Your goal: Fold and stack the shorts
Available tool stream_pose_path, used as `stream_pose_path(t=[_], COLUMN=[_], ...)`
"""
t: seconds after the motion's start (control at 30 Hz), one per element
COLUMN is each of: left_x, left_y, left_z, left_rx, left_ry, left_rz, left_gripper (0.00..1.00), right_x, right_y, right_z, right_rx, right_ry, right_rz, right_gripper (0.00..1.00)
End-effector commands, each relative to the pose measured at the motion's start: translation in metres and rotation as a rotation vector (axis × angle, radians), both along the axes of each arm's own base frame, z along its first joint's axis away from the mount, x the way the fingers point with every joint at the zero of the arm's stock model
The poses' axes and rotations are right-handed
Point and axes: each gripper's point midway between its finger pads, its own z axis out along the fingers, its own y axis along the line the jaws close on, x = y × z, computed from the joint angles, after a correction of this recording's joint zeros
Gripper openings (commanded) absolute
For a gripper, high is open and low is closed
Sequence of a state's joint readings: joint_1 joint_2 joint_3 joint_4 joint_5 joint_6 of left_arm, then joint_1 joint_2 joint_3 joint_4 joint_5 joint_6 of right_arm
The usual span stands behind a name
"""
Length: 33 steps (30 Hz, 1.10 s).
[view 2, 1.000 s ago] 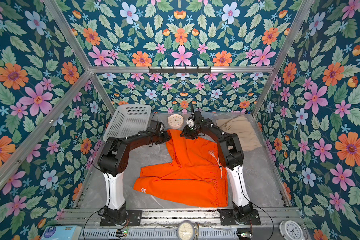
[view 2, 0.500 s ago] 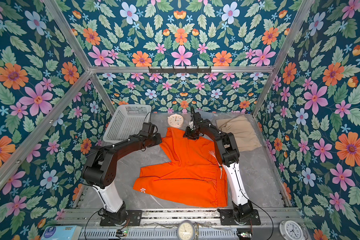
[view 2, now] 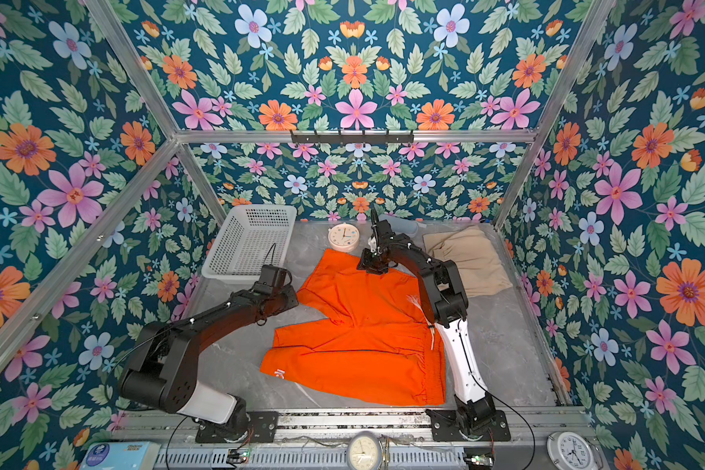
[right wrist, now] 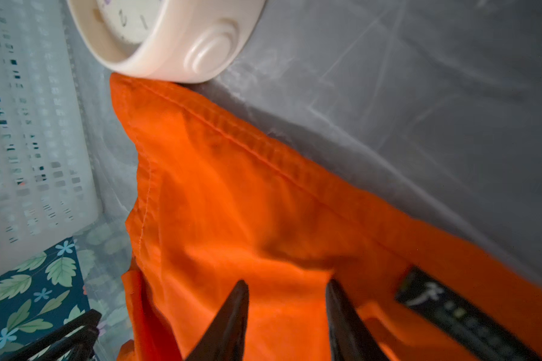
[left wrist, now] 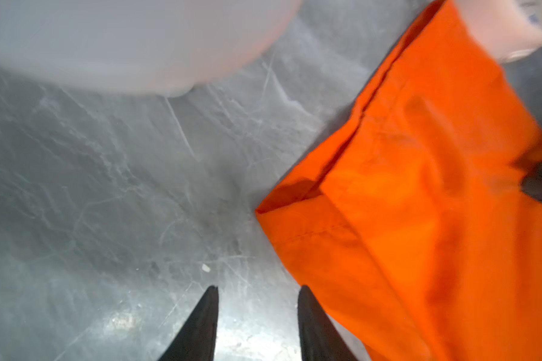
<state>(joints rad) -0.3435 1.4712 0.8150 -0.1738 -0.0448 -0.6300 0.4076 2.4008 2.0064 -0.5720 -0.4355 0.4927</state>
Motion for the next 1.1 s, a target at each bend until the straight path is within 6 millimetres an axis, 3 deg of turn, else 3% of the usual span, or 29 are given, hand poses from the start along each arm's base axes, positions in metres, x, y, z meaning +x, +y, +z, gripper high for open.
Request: stream_pose_path(t=[0.0, 0.1, 0.2, 0.37, 0.5, 0.67, 0.8, 0.93, 1.07], left_x=[0.011, 0.015, 0.016, 0.015, 0.012, 0.004, -0.008, -0.015, -0.012], left_y=[-0.015, -0.050, -0.090, -0.150, -0.172, -0.158, -0.121, -0.069, -0.033], left_z=[0.033, 0.052, 0.048, 0.016, -0.016, -0.043, -0.066, -0.080, -0.062], left_rx=[-0.067, -0.142, -0.174, -0.194, -0.214, -0.140, -0.037, 0.029, 0.076], left_ry=[-0.091, -0.134, -0.104, -0.024, 0.054, 0.120, 0.180, 0.223, 0.196], left_rz=[-0.025, -0.126, -0.229, -0.371, -0.415, -0.406, -0.358, -0.266, -0.204], left_gripper=[0.45, 0.44, 0.42, 0.39, 0.39, 0.38, 0.38, 0.38, 0.40], right_x=[0.000, -0.008, -0.025, -0.059, -0.074, -0.075, -0.068, -0.058, -0.041], right_y=[0.005, 0.000, -0.010, -0.033, -0.048, -0.068, -0.085, -0.090, -0.090], right_z=[0.045, 0.076, 0.089, 0.067, 0.036, -0.006, -0.032, -0.037, -0.032], right_rx=[0.034, 0.043, 0.040, 0.025, 0.024, -0.011, -0.026, -0.050, -0.071], right_ry=[-0.073, -0.124, -0.130, -0.055, 0.006, 0.086, 0.139, 0.139, 0.114], right_rz=[0.024, 0.025, 0.021, -0.015, -0.056, -0.112, -0.174, -0.177, -0.175], right_gripper=[0.42, 0.42, 0.42, 0.43, 0.42, 0.42, 0.42, 0.42, 0.42])
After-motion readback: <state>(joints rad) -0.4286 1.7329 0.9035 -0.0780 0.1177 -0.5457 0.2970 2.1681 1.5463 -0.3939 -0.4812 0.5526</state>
